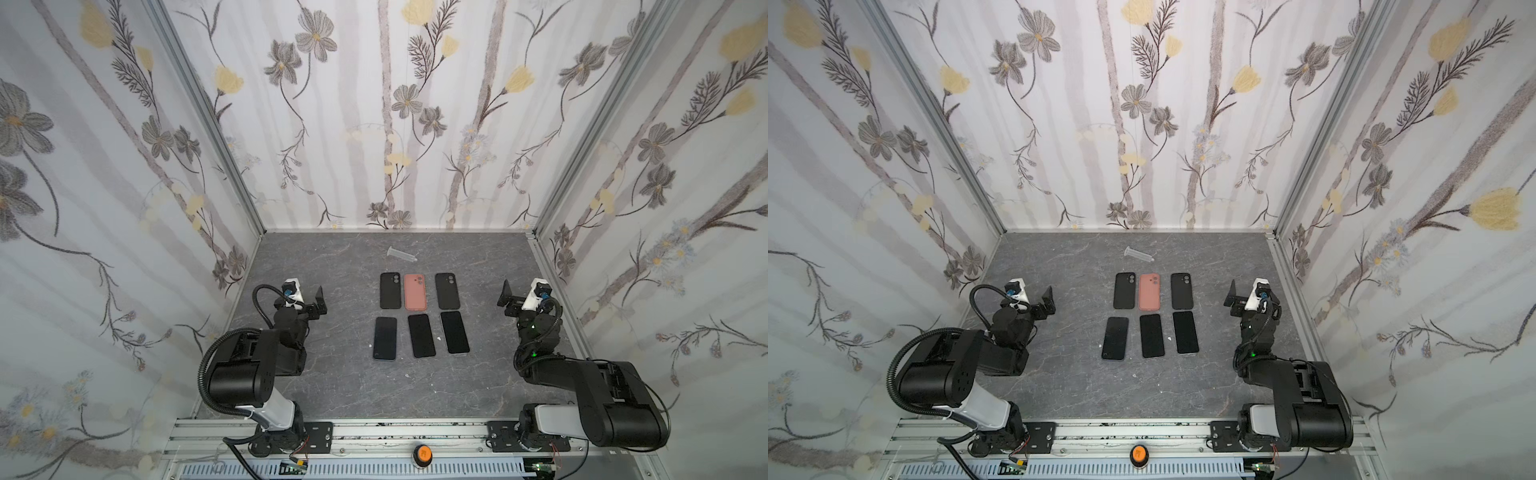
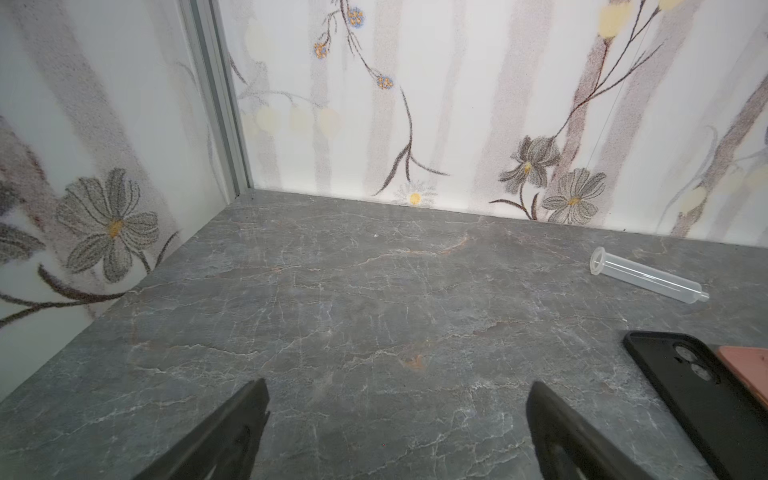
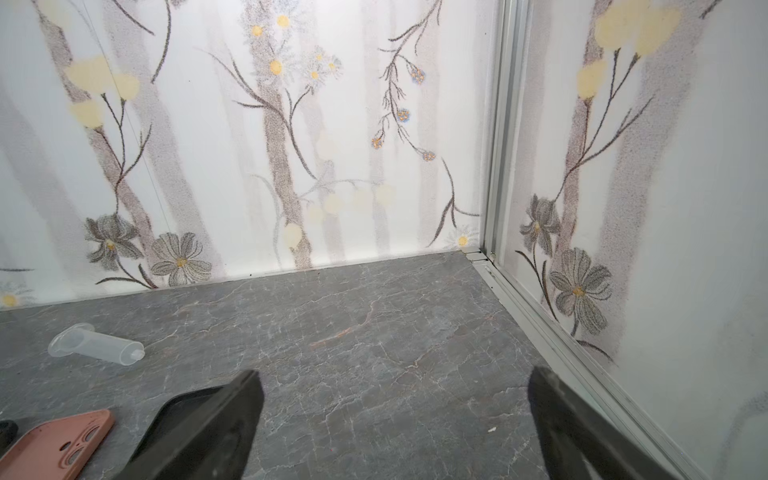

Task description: Take the phone out of the phone case

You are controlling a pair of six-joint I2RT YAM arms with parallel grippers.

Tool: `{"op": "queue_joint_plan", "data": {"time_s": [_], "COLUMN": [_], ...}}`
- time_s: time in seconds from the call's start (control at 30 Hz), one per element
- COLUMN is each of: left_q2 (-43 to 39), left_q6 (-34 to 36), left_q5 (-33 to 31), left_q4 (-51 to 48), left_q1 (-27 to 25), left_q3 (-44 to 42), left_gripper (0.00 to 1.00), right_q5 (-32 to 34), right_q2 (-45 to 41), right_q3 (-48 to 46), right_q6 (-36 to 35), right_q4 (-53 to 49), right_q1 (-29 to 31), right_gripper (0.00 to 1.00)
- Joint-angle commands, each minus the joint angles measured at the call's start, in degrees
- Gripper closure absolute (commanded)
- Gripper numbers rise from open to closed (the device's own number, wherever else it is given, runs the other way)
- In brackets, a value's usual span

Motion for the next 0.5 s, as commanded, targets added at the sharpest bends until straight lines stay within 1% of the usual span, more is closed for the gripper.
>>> {"op": "queue_joint_plan", "data": {"time_s": [0.0, 0.07, 0.47], "left_q2": [0.0, 0.0, 0.1], "left_q6": [-1.1, -1.1, -1.0], "left_q5": [1.6, 1.5, 1.2], "left_q4": [0.9, 0.9, 0.9], "left_q1": [0.0, -0.2, -0.3], "left_q3": [0.2, 0.2, 0.2], "left_gripper": [0.0, 0.0, 0.0], "right_q5": [-0.6, -0.7, -0.8], "right_q2": [0.0, 0.5, 0.4], "right_q3": [0.4, 0.1, 0.2], "right_q6": [-0.1, -0.1, -0.2], "right_q4": [0.6, 2.0, 1.5], "right_q1": [0.0, 0.0, 0.0], "right_gripper": [0.0, 0.0, 0.0]}}
